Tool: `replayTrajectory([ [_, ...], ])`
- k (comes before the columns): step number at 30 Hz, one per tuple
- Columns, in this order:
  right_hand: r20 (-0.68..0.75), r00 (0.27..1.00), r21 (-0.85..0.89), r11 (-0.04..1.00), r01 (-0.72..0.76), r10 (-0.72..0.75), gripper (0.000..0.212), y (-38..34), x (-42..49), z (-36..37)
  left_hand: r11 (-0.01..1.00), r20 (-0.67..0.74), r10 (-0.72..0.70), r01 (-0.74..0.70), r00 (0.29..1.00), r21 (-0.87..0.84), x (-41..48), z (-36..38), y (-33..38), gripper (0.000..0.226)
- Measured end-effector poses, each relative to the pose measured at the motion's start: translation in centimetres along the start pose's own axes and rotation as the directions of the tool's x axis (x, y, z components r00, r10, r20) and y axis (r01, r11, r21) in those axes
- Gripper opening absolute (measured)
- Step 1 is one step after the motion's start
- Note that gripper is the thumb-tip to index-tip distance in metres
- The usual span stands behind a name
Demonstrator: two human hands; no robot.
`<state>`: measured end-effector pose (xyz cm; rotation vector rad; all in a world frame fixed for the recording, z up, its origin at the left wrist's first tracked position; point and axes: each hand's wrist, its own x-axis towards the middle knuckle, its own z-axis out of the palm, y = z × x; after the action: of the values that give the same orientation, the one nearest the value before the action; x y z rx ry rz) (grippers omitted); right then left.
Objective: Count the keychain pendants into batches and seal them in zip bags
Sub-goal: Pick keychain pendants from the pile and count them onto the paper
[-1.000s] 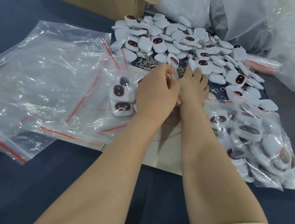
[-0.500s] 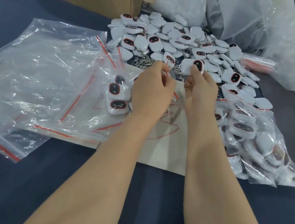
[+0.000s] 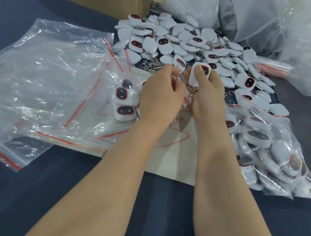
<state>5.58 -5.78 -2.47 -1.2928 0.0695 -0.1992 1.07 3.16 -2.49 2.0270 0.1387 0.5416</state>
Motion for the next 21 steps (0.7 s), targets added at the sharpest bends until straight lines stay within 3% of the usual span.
replayTrajectory([
  [8,-0.014,0.999,0.020,0.999,-0.049,0.050,0.026,0.57,0.48,0.05,1.000,0.005,0.000,0.000,1.000,-0.003,0.01,0.00,0.01,0.014],
  [15,-0.003,0.996,0.140,0.986,-0.086,0.088,0.023,0.22,0.32,-0.06,1.000,0.012,-0.006,0.006,1.000,-0.010,-0.06,-0.07,0.16,0.015],
  [21,0.026,0.996,-0.013,0.996,-0.086,0.087,0.024,-0.20,0.13,-0.05,1.000,0.019,-0.010,0.011,1.000,-0.010,-0.09,-0.14,0.15,0.012],
])
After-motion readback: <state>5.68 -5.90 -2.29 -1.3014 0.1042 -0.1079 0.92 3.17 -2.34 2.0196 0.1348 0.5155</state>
